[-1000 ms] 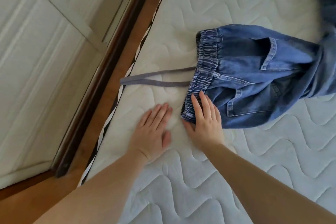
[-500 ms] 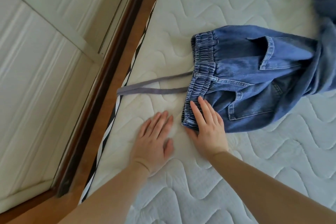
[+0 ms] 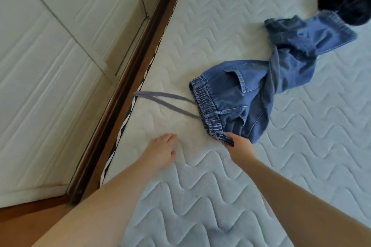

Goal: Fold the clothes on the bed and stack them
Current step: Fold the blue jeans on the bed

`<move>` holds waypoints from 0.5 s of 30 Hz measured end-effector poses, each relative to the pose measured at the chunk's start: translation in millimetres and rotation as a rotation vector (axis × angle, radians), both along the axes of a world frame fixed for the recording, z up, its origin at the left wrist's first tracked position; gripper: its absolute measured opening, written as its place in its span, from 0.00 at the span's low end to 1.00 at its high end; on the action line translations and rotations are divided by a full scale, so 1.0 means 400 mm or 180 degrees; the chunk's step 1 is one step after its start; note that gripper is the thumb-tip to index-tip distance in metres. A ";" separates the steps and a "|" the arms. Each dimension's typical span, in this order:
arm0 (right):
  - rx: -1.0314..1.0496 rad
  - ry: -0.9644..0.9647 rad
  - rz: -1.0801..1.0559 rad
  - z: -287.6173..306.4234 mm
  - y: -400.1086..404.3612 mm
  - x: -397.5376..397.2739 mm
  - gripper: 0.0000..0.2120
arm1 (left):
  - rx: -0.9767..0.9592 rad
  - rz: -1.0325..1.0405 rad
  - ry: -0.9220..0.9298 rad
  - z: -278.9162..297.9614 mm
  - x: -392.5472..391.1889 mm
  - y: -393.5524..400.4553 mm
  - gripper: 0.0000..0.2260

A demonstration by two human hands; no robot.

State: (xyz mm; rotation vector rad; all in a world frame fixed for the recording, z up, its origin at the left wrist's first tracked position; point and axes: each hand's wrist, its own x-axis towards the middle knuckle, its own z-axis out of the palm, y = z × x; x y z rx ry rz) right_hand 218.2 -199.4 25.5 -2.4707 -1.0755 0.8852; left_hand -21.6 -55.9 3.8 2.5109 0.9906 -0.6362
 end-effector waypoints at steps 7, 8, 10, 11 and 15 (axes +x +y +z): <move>0.0782 0.0047 -0.0314 0.329 -0.215 0.049 0.04 | -0.0301 0.0260 -0.0967 0.283 0.010 -0.270 0.27; 0.0911 0.0054 -0.0309 0.389 -0.234 0.052 0.03 | -0.0303 0.0319 -0.1132 0.328 0.023 -0.296 0.27; 0.1075 0.0027 -0.0196 0.508 -0.271 0.056 0.03 | -0.0207 0.0409 -0.1437 0.415 0.051 -0.334 0.26; 0.1126 0.0015 -0.0144 0.562 -0.292 0.058 0.03 | -0.0151 0.0434 -0.1549 0.458 0.065 -0.348 0.26; 0.1339 -0.0097 -0.0105 0.749 -0.381 0.068 0.06 | -0.0028 0.0495 -0.1631 0.600 0.096 -0.373 0.26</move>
